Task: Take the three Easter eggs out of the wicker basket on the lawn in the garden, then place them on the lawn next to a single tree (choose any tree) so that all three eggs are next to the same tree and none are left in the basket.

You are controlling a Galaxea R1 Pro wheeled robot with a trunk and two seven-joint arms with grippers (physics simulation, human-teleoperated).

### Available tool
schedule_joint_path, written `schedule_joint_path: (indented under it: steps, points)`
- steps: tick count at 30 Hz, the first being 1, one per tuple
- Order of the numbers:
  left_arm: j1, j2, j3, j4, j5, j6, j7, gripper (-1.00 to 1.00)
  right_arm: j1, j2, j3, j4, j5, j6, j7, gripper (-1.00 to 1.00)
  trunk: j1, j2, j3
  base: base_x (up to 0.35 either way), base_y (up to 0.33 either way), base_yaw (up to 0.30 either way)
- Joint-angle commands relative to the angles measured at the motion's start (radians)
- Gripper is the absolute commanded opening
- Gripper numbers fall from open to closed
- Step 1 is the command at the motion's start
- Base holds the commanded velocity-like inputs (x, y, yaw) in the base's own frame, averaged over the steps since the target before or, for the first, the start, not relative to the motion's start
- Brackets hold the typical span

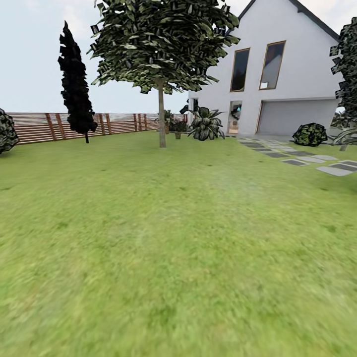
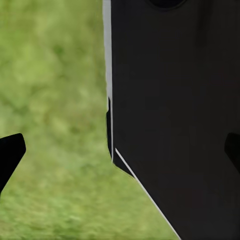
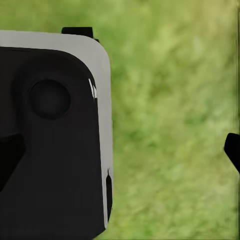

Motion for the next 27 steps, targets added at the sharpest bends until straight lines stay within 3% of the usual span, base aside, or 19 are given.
schedule_joint_path:
  steps: [1,27]
  points:
    - [0.000,0.000,0.000,-0.001,0.000,0.000,-0.001,1.00,0.000,0.000,-0.001,0.000,0.000,0.000,0.000,1.00,0.001,0.000,-0.001,0.333,-0.123,0.000]
    - [0.000,-0.001,0.000,-0.001,0.000,0.000,-0.001,1.00,0.000,0.001,-0.001,0.000,0.000,0.000,0.000,1.00,0.001,0.000,-0.001,0.333,-0.123,0.000]
